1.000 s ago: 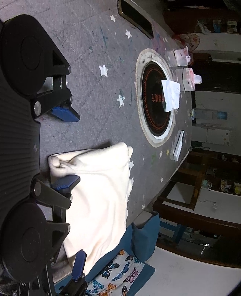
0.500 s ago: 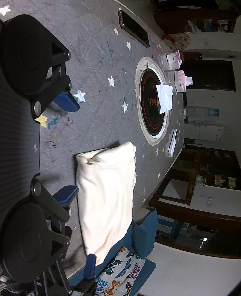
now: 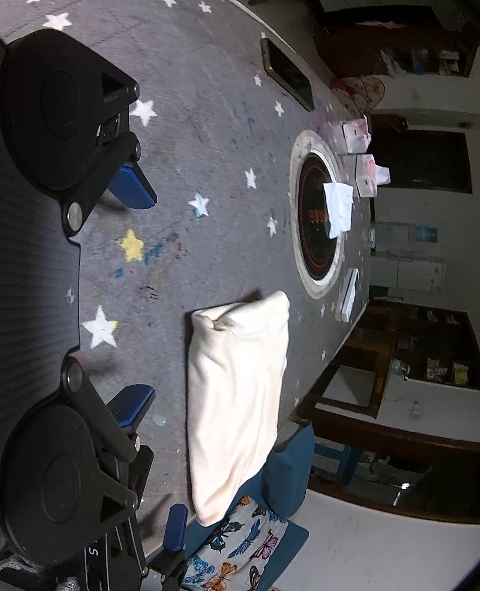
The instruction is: Fold clothes
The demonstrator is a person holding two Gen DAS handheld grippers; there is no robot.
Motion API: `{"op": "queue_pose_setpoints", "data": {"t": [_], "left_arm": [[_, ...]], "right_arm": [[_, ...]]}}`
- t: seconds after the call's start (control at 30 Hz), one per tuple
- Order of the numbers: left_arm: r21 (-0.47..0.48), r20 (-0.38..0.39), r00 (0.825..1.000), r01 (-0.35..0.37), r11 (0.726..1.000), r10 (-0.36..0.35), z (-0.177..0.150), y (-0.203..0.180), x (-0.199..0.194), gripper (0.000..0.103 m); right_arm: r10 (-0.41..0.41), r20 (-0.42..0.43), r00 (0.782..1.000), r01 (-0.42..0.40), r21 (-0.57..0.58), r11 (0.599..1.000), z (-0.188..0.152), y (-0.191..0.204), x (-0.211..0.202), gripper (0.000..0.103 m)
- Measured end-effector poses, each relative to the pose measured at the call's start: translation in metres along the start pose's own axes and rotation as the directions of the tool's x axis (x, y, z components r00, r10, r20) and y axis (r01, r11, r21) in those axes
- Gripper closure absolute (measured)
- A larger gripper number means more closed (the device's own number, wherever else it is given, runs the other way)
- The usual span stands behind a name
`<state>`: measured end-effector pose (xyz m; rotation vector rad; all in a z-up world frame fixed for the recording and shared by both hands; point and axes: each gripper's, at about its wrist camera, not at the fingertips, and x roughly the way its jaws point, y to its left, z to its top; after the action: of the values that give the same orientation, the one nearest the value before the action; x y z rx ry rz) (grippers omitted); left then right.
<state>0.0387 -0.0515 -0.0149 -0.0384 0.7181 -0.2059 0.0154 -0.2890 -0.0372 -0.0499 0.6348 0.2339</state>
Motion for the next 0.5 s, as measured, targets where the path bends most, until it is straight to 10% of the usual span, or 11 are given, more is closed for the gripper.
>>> {"op": "queue_pose_setpoints", "data": {"t": [0.5], "left_arm": [[0.001, 0.013, 1.0, -0.008, 1.0, 0.008, -0.015, -0.013, -0.011, 0.0]], "right_arm": [[-0.022, -0.017, 1.0, 0.024, 0.08, 0.997, -0.009, -0.01, -0.005, 0.0]]}}
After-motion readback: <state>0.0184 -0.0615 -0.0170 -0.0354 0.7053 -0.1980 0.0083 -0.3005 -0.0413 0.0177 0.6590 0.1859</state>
